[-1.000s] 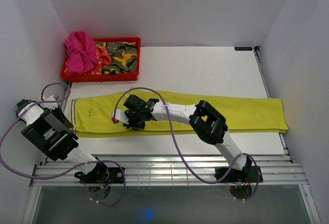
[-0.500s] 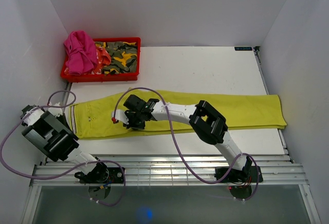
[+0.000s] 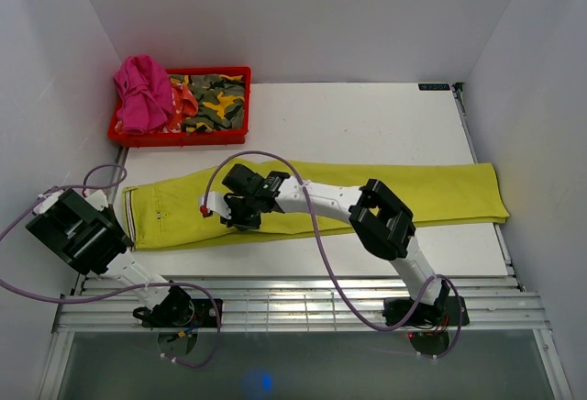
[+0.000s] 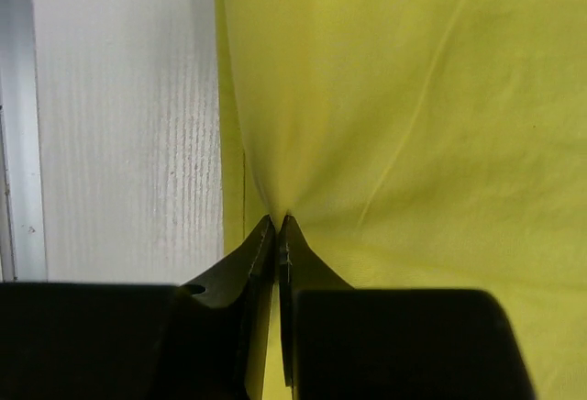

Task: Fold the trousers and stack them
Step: Fold the trousers

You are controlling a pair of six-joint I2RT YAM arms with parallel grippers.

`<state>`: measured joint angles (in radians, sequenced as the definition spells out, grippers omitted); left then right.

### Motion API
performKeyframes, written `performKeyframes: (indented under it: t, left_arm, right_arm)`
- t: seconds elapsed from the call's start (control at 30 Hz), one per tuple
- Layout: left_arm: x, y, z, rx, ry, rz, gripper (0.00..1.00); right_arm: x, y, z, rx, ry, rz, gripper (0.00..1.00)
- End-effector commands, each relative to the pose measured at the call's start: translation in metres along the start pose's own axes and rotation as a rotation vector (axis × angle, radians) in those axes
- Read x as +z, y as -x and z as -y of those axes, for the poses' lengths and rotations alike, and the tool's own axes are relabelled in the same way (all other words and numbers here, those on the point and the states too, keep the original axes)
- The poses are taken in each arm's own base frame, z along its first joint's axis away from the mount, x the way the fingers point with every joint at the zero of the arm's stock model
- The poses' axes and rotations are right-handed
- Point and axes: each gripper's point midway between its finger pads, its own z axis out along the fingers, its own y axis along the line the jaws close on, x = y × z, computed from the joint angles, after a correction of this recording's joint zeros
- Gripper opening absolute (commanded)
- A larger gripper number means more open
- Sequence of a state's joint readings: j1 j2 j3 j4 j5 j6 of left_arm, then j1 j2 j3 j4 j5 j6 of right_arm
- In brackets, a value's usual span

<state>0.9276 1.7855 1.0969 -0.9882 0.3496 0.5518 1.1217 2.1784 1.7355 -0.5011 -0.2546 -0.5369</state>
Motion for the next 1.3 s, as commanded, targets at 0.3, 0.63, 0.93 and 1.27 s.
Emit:
performKeyframes:
  t: [0.3,0.63,0.93,1.27]
  left_arm:
    - [0.022,0.024,-0.055,0.076,0.191,0.069,0.00]
    - [-0.072,0.047,0.029,0.389,0.025,0.321,0.74]
    - [-0.174,0.081,0.150,0.699,-0.195,0.700,0.84]
    - [-0.094,0.152,0.300,0.817,-0.382,0.645,0.69]
  right_arm:
    - [0.010,-0.027,-0.041,0.101,0.171,-0.048,0.08]
    - [0.021,-0.031,-0.031,0.137,0.157,-0.072,0.46]
    - [-0.106,0.019,0.044,0.340,0.100,0.242,0.79]
    - [-0.089,-0.092,0.102,0.608,0.007,0.070,0.47]
